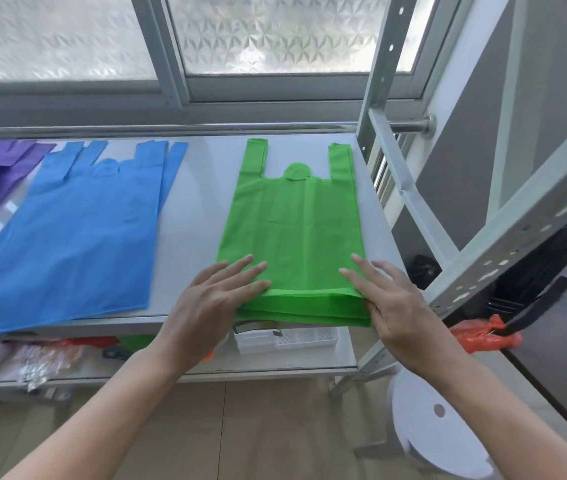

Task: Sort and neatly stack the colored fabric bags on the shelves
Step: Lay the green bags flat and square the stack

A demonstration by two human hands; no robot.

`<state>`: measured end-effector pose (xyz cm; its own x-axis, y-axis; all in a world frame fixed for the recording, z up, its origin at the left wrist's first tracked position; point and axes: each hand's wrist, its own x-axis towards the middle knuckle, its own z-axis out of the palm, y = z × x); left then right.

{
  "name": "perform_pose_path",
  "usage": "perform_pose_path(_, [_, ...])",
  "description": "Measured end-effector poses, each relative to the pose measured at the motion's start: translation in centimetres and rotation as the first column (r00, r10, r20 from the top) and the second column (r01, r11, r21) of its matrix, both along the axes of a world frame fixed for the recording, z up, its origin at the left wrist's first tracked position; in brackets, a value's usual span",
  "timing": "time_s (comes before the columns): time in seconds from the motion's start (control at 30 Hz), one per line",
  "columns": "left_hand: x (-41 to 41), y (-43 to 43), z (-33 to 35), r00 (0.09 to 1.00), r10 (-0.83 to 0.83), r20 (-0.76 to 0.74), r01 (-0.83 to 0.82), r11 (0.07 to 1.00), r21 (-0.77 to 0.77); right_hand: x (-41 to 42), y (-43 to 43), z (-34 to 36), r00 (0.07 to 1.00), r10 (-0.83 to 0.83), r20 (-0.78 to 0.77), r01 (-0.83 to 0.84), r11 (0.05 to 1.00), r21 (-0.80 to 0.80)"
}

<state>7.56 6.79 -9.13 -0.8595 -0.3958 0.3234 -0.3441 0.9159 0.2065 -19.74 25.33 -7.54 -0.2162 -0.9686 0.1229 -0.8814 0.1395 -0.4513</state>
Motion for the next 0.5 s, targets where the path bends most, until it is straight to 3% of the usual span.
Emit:
perform_pose_path(0.13, [-0.3, -0.2, 0.7, 0.996, -0.085, 0.026, 0.086, 0.994, -0.070, 0.6, 0.4, 0.7, 0.998, 0.011, -0.060, -0.022, 0.982, -0.188])
perform_pose_path(0.27, [0.3, -1.0, -0.2, 0.992, -0.073, 0.100, 0.079, 0.995, -0.053, 1.1, 0.8, -0.7, 0.998, 0.028, -0.056, -0.033, 0.994, -0.107])
perform_pose_path(0.4, [-0.4, -1.0, 0.3, 1.000, -0.025, 0.011, 0.025, 0.997, -0.069, 1.4, -0.3, -1.0, 1.000, -0.026, -0.016, 0.023, 0.983, -0.184])
perform_pose_path(0.5, [-0.8, -1.4, -0.2, 0.999, -0.011, 0.045, 0.012, 1.000, -0.020, 2.0, -1.0, -1.5, 0.999, -0.048, -0.006, 0.046, 0.978, -0.201])
